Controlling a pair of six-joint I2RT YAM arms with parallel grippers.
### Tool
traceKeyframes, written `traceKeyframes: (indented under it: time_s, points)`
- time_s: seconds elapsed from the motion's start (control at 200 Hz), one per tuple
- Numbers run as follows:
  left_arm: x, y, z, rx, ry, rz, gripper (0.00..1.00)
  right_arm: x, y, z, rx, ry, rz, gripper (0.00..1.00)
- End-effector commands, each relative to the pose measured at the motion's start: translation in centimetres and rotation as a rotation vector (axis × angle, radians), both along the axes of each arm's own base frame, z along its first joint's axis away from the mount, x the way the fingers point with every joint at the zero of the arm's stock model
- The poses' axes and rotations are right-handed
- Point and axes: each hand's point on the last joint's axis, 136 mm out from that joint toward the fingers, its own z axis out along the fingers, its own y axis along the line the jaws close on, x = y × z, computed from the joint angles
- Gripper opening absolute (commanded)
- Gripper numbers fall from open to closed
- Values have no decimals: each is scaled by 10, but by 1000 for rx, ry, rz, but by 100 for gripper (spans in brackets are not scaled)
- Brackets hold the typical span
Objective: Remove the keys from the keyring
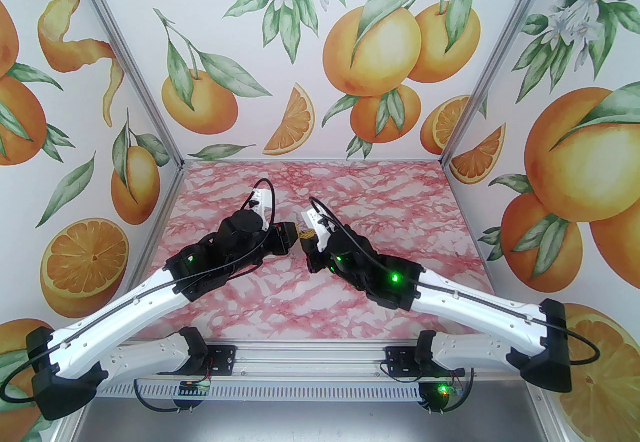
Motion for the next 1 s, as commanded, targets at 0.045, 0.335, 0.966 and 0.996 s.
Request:
traceKeyframes:
  time_s: [0.045, 0.335, 0.966, 0.996]
  points:
    - [-2, 11, 29, 33, -191, -47, 45, -15, -6, -12, -83, 193, -15, 0]
    - [-11, 35, 28, 87, -439, -74, 61, -27, -19, 3, -142, 356, -82, 0]
    - [-67, 10, 27, 86, -1056, -392, 71, -33, -29, 30, -216, 545, -130, 0]
    - [-66, 8, 28, 82, -1057, -393, 71, -32, -29, 31, -210, 551, -137, 0]
